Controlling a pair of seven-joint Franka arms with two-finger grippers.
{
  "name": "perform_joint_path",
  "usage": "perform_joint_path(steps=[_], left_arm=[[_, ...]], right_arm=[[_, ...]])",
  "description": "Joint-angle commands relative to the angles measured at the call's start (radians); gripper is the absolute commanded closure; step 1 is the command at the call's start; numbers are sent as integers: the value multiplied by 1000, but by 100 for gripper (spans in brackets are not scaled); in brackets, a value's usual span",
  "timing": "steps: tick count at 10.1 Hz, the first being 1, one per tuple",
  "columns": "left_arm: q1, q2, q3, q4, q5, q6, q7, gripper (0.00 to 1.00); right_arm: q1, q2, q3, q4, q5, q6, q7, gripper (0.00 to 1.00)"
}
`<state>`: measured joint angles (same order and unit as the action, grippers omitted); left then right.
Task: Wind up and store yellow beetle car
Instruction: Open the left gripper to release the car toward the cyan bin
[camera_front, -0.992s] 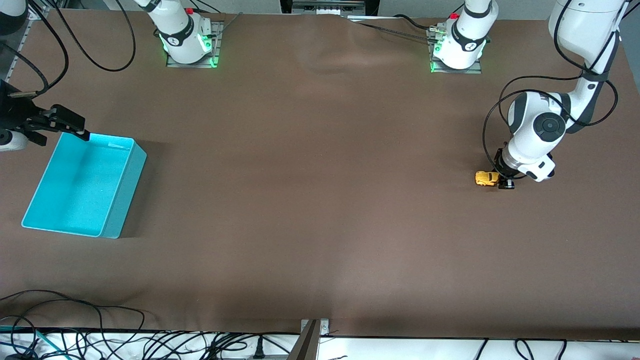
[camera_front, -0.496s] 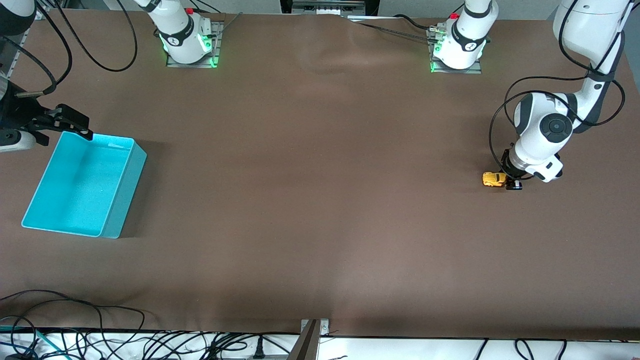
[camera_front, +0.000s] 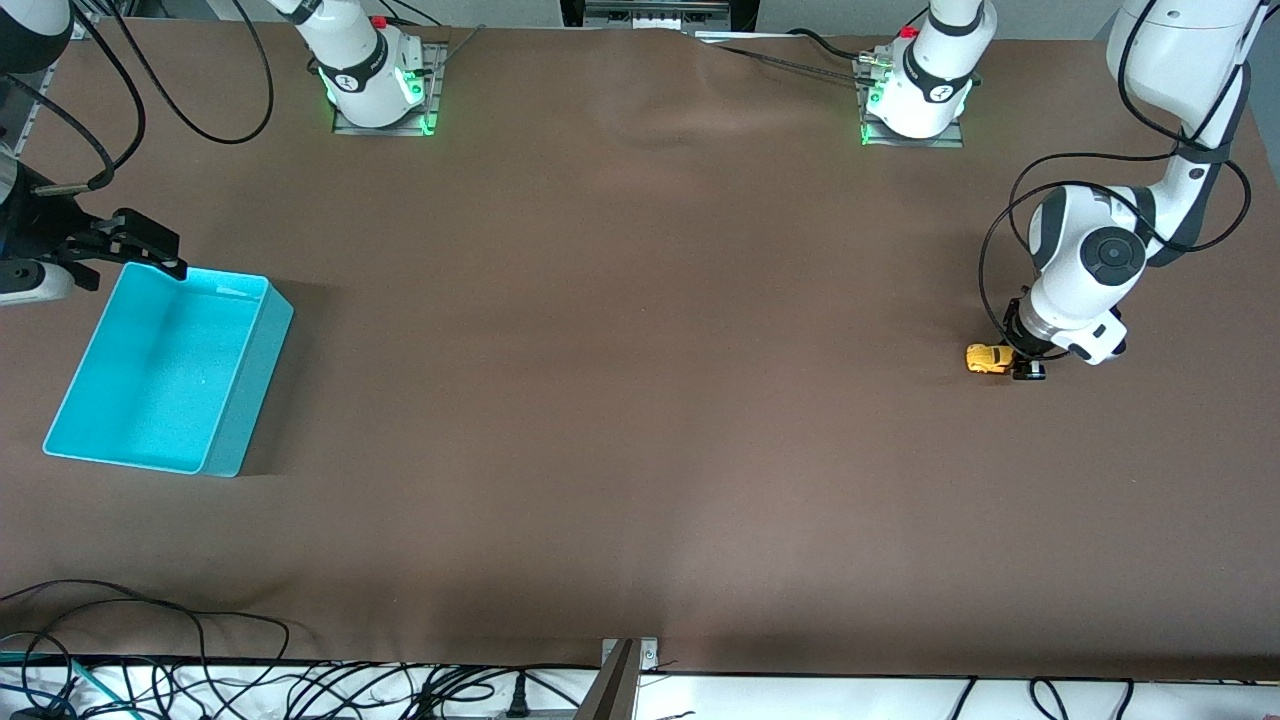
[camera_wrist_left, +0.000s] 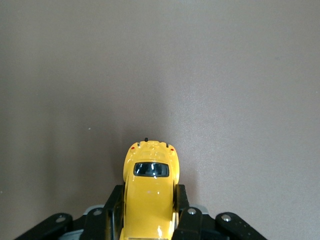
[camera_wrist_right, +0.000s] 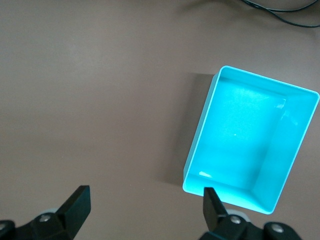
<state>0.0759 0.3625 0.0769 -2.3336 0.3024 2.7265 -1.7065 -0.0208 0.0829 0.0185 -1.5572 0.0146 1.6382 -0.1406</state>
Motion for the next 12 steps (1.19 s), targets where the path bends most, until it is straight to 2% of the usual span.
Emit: perform_joint_path(steps=[1,2,12], left_arm=[[12,90,10,33,38,27,-15,71],[12,88,18,36,37,27,-24,1],[12,63,20,39,38,24,-15,0]], right_arm=[[1,0,1,3,-16,-8,15,0],[1,0,0,3,-16,-8,15,0],[-1,0,-2,2,-16,-6,15,0]])
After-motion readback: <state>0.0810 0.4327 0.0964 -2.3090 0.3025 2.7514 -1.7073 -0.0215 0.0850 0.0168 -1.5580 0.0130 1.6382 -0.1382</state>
